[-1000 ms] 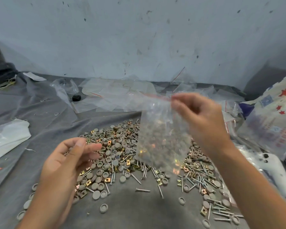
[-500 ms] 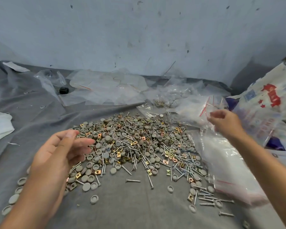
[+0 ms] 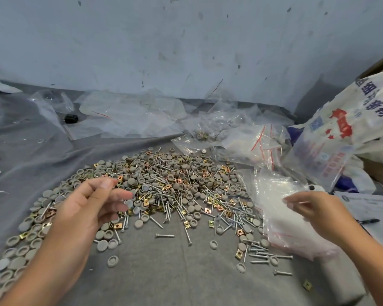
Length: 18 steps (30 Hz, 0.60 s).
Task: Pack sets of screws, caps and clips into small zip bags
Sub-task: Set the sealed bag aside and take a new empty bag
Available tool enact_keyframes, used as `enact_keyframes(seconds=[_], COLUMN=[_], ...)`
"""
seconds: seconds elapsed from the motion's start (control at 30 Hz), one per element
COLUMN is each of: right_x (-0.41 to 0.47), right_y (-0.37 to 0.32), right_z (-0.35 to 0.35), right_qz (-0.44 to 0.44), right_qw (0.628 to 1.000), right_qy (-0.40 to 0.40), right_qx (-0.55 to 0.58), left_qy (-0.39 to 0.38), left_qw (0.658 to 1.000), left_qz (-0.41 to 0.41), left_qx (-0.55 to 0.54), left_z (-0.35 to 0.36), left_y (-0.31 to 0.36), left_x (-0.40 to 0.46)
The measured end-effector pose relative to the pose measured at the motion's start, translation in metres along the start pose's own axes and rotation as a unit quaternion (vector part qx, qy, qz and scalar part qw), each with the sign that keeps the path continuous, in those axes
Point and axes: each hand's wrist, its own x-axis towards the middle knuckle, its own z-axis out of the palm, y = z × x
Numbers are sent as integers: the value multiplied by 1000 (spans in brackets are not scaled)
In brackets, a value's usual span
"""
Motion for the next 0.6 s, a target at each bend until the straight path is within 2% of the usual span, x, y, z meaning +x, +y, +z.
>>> enact_keyframes(seconds=[0.1, 0.17, 0.2, 0.23, 0.3, 0.33, 0.4, 0.47, 0.6], right_x=[-7, -18, -24, -31, -43, -45, -46, -40, -30], right_y=[-23, -54, -74, -97, -140, -156, -177, -185, -173], right_z=[-18, -29, -32, -31, -15, -3, 20, 38, 65], right_qz=[-4, -54, -88, -117, -153, -169, -181, -163, -38], right_qw=[998, 989, 982, 966, 905, 868, 826, 810, 762], right_qy=[67, 87, 43, -37, -241, -317, -374, -385, -422], right_qx=[16, 103, 164, 226, 317, 344, 381, 412, 490], left_qy=[-10, -28, -45, -75, -178, -235, -309, -289, -137], left_qw=[999, 996, 993, 988, 970, 961, 947, 954, 985], left_qz=[0, 11, 19, 25, 19, 5, -45, -71, -98], left_qx=[33, 79, 107, 136, 162, 146, 76, 46, 41], left_z=[5, 8, 9, 11, 15, 17, 19, 16, 6], left_y=[1, 1, -1, -2, -4, -4, -1, 0, -1], left_x=[-3, -8, -11, -14, -19, -22, -25, -24, -14])
